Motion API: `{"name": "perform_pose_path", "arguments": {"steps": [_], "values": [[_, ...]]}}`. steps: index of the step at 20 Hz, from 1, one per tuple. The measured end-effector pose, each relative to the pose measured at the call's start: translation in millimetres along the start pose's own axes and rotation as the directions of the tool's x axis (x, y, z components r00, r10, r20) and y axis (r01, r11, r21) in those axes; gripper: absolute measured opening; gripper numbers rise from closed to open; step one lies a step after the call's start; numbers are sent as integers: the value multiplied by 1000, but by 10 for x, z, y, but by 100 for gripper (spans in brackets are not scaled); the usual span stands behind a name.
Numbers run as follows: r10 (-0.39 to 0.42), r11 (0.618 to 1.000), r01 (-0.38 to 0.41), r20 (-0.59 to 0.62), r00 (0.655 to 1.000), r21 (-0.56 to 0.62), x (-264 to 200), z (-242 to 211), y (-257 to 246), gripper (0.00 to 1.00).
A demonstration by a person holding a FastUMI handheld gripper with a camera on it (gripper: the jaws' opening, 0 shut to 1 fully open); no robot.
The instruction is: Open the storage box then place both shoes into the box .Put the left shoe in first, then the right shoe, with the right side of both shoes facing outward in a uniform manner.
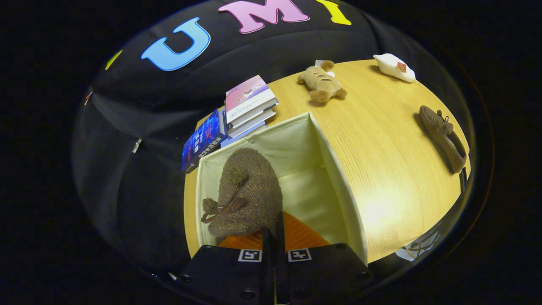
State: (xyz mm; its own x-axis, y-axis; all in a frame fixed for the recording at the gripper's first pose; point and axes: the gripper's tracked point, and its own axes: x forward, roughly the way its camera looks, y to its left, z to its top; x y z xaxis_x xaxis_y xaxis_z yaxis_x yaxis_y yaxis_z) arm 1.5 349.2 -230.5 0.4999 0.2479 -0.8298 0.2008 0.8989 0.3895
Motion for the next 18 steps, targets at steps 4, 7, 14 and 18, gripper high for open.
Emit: {"name": "perform_pose_path", "arguments": {"steps": [4, 7, 14, 18], "values": [[-23, 999, 20, -65, 998, -51, 284, -163, 80, 9], [-13, 998, 3, -151, 988, -70, 354, -304, 167, 22], [129, 963, -145, -85, 988, -228, -231, -118, 351, 99], [200, 930, -189, 2, 980, -315, -707, 256, 178, 99]]}}
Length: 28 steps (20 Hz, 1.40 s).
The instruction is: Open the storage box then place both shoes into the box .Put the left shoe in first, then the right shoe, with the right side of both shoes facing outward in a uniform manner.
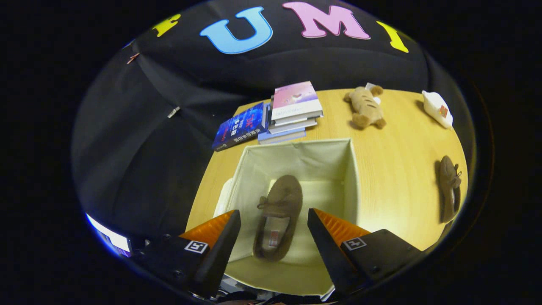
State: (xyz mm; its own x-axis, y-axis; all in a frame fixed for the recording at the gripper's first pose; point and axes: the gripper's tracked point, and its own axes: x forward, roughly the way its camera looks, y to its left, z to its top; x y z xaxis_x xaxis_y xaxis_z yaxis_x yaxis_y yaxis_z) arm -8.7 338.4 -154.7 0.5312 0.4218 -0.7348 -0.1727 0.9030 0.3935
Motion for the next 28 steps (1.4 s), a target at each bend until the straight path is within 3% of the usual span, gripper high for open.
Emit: {"name": "perform_pose_path", "arguments": {"steps": [8, 15, 21, 28], "values": [[-81, 985, 101, 144, 986, -139, -930, 286, -1462, 99], [-223, 967, 239, 164, 961, -90, -1353, 153, -3113, 99], [-324, 931, 342, 140, 935, -128, -1432, -90, -4254, 99], [-389, 909, 390, 38, 920, -146, -988, -435, -5106, 99]]}}
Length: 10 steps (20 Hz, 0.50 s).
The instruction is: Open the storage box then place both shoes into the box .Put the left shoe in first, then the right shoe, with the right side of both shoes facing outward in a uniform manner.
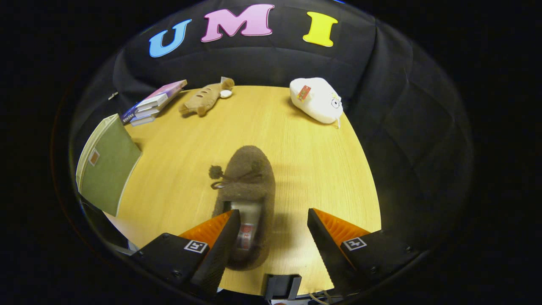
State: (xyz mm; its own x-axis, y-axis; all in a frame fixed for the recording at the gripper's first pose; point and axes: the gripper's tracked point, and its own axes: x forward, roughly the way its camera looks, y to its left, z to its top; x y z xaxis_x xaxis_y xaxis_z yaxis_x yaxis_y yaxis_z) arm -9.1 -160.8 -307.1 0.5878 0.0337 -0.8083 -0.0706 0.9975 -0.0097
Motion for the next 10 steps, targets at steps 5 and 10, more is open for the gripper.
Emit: {"name": "perform_pose_path", "arguments": {"steps": [5, 10], "values": [[0, 1000, 0, 6, 1000, 31, 401, 56, -38, 99], [44, 995, -41, -31, 999, 93, 551, 58, 104, 58]]}}
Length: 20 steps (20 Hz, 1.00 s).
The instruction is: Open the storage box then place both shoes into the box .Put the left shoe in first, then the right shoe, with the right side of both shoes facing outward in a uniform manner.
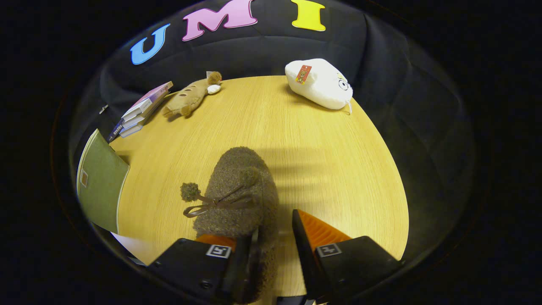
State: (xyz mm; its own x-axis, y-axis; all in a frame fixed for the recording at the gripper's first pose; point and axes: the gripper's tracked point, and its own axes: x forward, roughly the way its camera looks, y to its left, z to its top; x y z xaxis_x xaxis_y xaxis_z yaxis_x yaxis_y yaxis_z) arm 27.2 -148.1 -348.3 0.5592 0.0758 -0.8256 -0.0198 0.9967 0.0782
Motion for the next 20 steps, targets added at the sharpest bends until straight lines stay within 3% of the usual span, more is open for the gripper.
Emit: {"name": "perform_pose_path", "arguments": {"steps": [1, 2, 6, 14, 20], "values": [[2, 1000, -2, 0, 1000, 0, -2, 23, 27, 49], [-23, 1000, 23, 4, 1000, -6, -1, 31, -7, 32], [-53, 998, 53, -12, 999, 28, -16, -6, -26, 9], [-70, 989, 71, -11, 997, 128, -599, 128, 208, 7], [-53, 980, 34, 89, 995, 197, -1251, 656, 884, 7]]}}
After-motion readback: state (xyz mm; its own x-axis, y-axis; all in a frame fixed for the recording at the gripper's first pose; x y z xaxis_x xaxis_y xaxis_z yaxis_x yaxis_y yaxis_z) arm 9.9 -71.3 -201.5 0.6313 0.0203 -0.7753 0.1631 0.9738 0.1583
